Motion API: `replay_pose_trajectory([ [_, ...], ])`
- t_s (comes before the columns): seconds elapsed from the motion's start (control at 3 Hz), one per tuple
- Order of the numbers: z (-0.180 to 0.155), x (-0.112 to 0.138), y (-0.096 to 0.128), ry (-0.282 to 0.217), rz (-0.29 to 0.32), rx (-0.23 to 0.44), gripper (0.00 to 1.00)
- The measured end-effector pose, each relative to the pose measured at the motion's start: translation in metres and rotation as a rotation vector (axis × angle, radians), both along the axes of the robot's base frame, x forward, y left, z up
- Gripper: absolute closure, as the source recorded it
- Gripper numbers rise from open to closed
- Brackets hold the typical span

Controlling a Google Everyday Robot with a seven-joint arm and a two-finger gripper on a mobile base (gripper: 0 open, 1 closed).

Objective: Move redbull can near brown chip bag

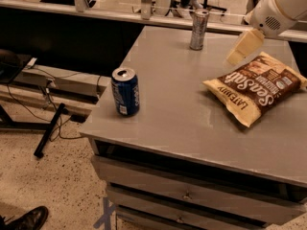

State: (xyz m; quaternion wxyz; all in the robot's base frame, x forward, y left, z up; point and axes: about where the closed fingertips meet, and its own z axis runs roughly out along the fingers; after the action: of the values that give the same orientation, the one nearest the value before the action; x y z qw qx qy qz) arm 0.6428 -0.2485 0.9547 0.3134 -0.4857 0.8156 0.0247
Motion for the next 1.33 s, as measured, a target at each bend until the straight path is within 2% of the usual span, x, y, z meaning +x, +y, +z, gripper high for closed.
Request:
replay_pose_trajectory([
  [0.33,-0.008,0.007,0.005,-0.014,-0.036,0.073,0.0],
  [0.67,-0.015,0.039,0.014,-0.049,-0.068,0.178,0.0],
  [1.0,-0.019,0.096,0.025,-0.11,-0.117,0.328,0.0],
  [1.33,-0.029,0.131,0.025,-0.142,-0.154,0.409,0.0],
])
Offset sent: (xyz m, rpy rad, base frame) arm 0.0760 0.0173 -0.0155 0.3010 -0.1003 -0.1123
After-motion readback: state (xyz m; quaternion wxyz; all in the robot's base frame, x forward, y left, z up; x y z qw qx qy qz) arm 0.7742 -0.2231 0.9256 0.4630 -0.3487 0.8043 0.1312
